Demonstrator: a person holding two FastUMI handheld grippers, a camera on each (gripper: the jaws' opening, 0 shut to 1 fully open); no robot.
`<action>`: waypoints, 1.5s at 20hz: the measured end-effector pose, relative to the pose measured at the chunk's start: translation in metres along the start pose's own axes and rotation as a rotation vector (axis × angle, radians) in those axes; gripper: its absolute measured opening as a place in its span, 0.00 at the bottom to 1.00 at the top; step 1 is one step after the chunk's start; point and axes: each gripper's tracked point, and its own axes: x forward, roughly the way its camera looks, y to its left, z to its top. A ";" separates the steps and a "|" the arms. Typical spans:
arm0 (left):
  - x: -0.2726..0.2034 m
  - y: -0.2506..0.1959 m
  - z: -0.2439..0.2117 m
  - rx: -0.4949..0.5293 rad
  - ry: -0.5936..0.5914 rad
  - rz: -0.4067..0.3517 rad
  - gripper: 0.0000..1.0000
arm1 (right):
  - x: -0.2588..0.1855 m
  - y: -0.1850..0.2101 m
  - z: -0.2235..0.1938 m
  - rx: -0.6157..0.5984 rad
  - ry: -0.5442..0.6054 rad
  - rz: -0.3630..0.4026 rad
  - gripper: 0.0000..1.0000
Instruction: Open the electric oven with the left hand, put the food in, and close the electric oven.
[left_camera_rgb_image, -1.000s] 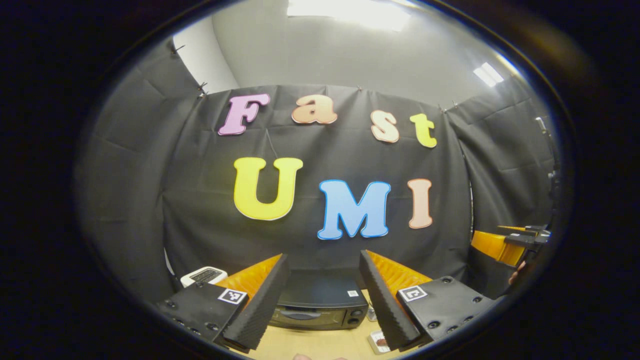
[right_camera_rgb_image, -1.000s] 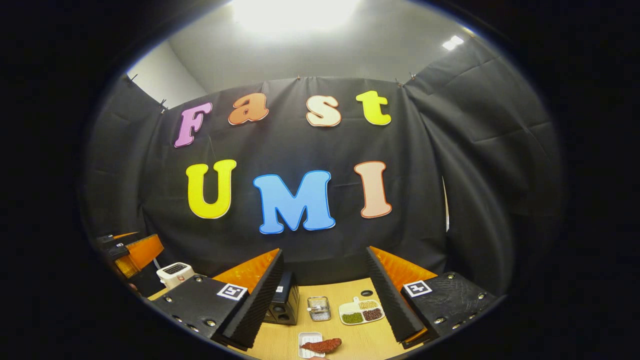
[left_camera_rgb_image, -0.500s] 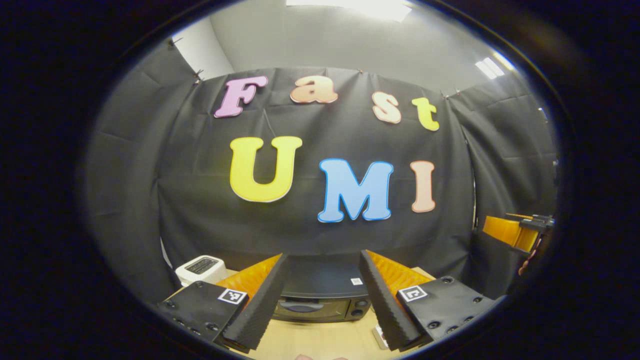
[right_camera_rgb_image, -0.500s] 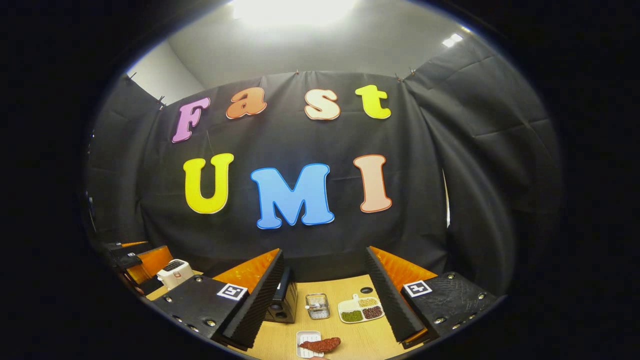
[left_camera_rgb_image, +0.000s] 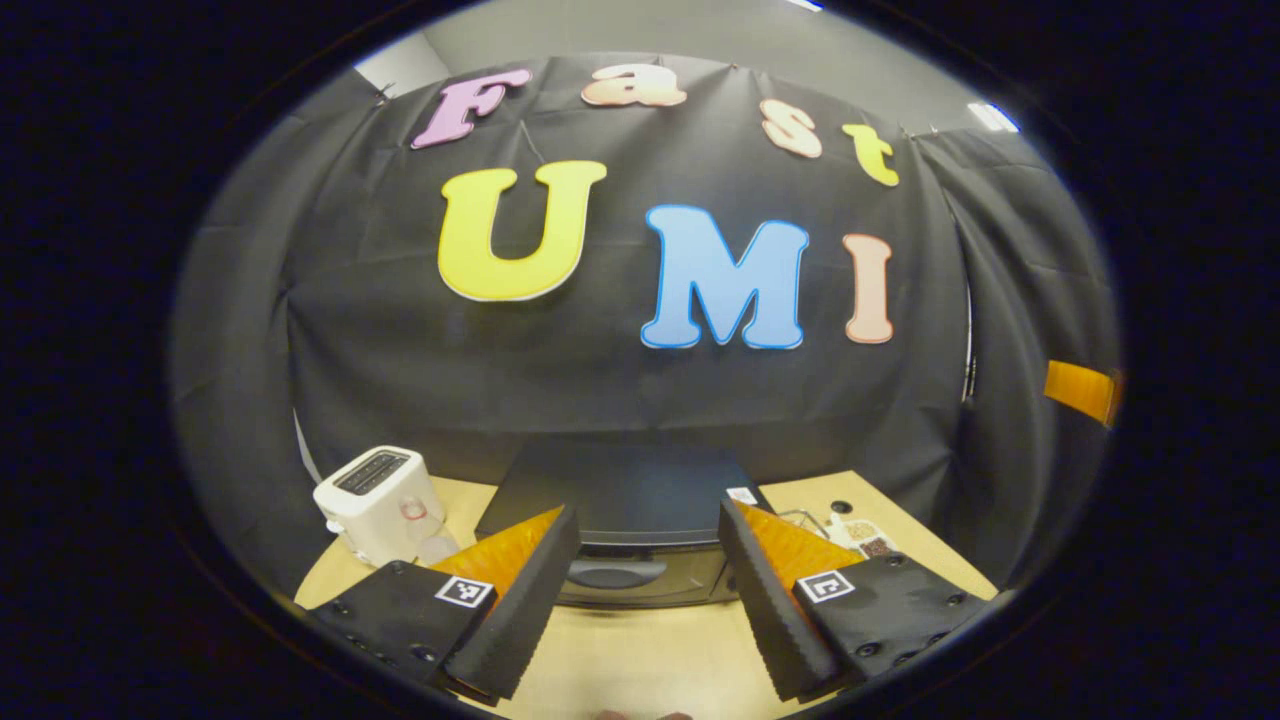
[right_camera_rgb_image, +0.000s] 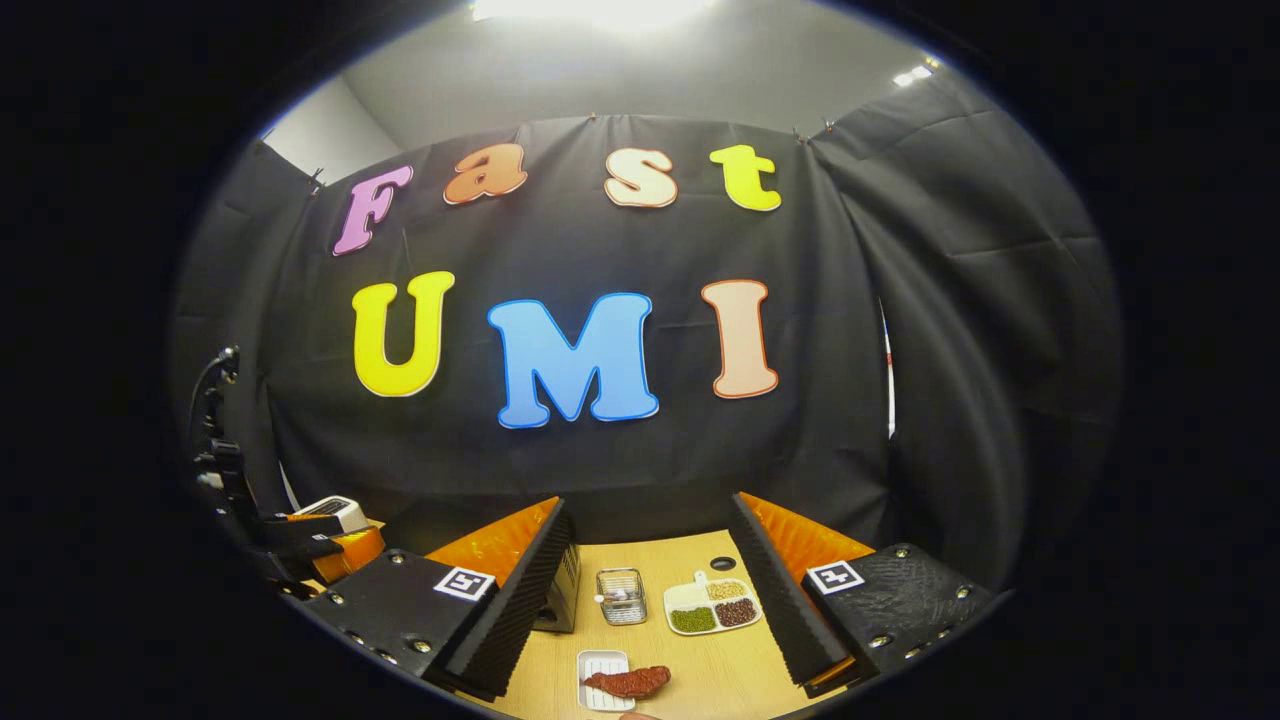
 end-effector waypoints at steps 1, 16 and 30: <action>0.011 0.003 -0.009 -0.001 0.022 0.003 0.99 | 0.003 0.000 -0.003 -0.003 0.009 -0.003 0.98; 0.123 0.028 -0.102 0.032 0.197 0.039 0.95 | 0.025 0.006 -0.022 -0.051 0.074 -0.015 0.98; 0.070 0.023 -0.137 0.059 0.235 0.041 0.95 | 0.023 0.023 -0.013 -0.043 0.044 0.042 0.98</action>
